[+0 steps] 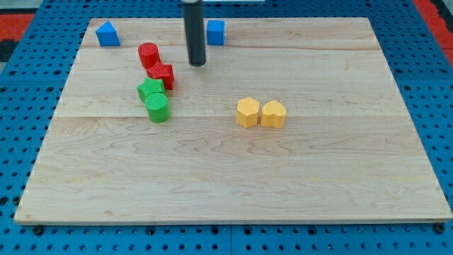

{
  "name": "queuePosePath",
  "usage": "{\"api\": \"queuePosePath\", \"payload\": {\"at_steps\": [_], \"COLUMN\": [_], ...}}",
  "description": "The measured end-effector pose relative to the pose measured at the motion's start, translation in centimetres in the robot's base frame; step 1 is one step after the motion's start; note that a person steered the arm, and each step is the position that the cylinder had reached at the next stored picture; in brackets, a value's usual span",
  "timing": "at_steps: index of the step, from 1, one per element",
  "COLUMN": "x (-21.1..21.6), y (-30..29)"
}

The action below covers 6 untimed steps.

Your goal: Separate the green blocks from each other

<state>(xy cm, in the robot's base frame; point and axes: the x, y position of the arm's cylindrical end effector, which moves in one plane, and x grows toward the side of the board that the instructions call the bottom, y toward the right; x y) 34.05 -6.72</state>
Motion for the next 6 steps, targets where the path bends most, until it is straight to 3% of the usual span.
{"api": "queuePosePath", "payload": {"at_steps": [1,2,3,4,6], "x": [7.3,13.9,14.8,7.9,5.6], "y": [0.6,-2.9,-10.9,-15.2,-2.7]}}
